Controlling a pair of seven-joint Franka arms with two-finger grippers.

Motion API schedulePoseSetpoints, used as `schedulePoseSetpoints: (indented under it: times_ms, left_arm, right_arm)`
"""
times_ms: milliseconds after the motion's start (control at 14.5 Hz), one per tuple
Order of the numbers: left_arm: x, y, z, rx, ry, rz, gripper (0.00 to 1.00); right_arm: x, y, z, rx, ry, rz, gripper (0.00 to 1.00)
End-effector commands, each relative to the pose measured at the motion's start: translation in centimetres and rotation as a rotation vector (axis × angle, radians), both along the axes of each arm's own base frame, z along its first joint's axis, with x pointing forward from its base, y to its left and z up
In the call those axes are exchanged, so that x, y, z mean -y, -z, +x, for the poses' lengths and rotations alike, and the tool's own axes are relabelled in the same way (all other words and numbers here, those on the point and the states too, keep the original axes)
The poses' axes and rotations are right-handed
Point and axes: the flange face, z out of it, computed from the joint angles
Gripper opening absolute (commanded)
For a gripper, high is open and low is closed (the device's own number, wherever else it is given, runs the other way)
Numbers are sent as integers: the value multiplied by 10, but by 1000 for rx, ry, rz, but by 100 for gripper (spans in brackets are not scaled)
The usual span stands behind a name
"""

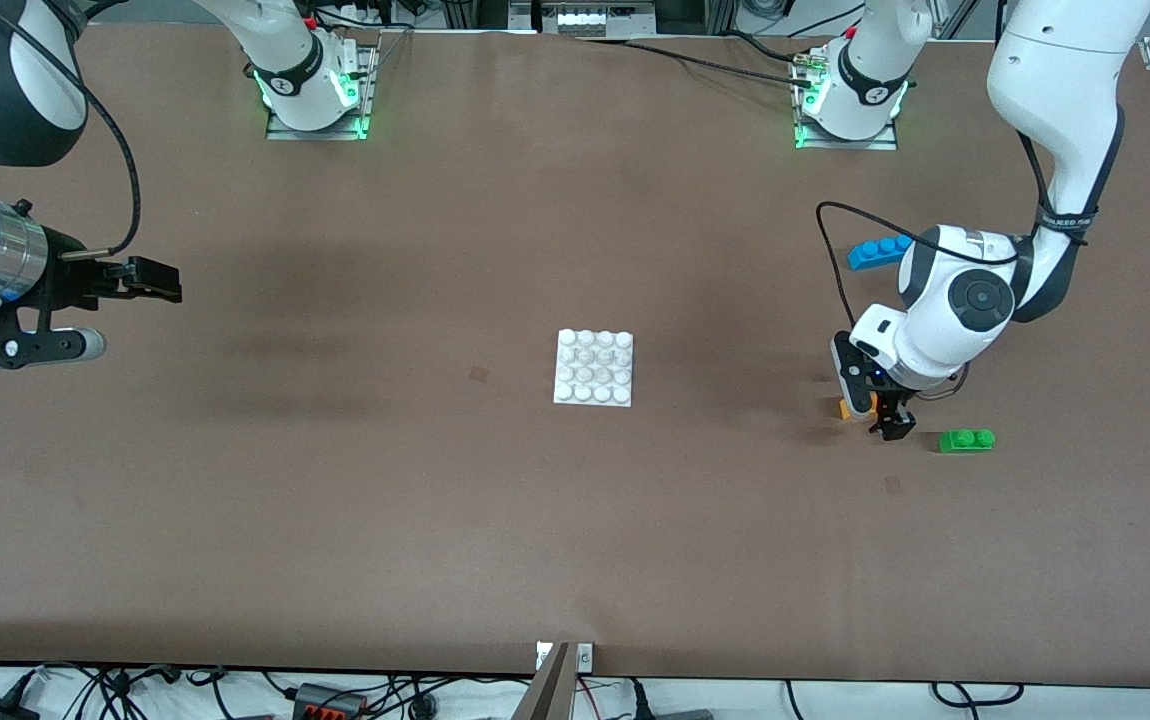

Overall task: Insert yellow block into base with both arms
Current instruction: 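Grasp the yellow block with the left gripper while the right gripper withdraws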

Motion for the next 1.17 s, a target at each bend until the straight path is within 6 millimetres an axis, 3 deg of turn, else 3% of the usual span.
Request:
schedulePoseSetpoints:
  times_ms: [0, 344, 551, 620, 826, 964, 1102]
  left_arm:
    - [-1, 8, 9, 8, 25, 9, 100]
    - [-13, 20, 8, -11, 3, 4, 100]
    - [-17, 19, 7, -14, 0, 5, 97]
    - [-17, 19, 7, -14, 0, 5, 89]
    - [-13, 17, 7, -11, 3, 4, 62]
    - [-9, 15, 7, -10, 3, 4, 53]
    - [-1, 14, 6, -13, 16, -2, 45]
  right_arm:
    - [-6, 2, -2, 14, -24, 12, 100]
    - [-4, 2, 2, 48, -24, 15, 100]
    - [-9, 1, -8, 74, -36, 30, 100]
    - [-5, 1, -21, 68, -38, 32, 100]
    - [41, 7, -49, 135, -30, 48, 100]
    - [55, 14, -71, 180, -20, 47, 100]
    - [78, 5, -72, 193, 18, 49, 100]
